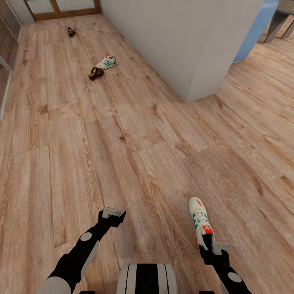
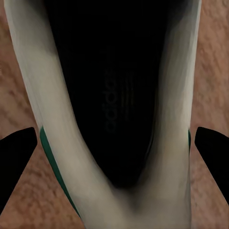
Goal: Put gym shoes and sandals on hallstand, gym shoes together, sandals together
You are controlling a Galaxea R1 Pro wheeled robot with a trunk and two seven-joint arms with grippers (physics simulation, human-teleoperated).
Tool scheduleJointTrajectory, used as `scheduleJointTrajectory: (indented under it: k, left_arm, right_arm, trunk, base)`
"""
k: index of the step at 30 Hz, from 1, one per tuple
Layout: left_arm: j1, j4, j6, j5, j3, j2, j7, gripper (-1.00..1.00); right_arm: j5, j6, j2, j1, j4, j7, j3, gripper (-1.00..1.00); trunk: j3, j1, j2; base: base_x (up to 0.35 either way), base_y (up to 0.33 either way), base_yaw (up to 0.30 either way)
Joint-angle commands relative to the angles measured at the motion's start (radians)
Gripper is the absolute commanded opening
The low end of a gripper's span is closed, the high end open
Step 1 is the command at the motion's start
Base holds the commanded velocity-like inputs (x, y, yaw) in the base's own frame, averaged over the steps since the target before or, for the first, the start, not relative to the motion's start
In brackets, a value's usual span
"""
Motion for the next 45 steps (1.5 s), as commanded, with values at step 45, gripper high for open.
scheduleJointTrajectory:
  k: [45]
  left_arm:
    - [0.001,-0.001,0.005,0.009,0.001,0.008,-0.001,1.00]
  right_arm:
    - [-0.002,-0.032,-0.001,0.000,-0.028,0.002,0.001,-1.00]
  trunk:
    - [0.161,-0.018,0.009]
  base:
    - [0.000,0.000,-0.005]
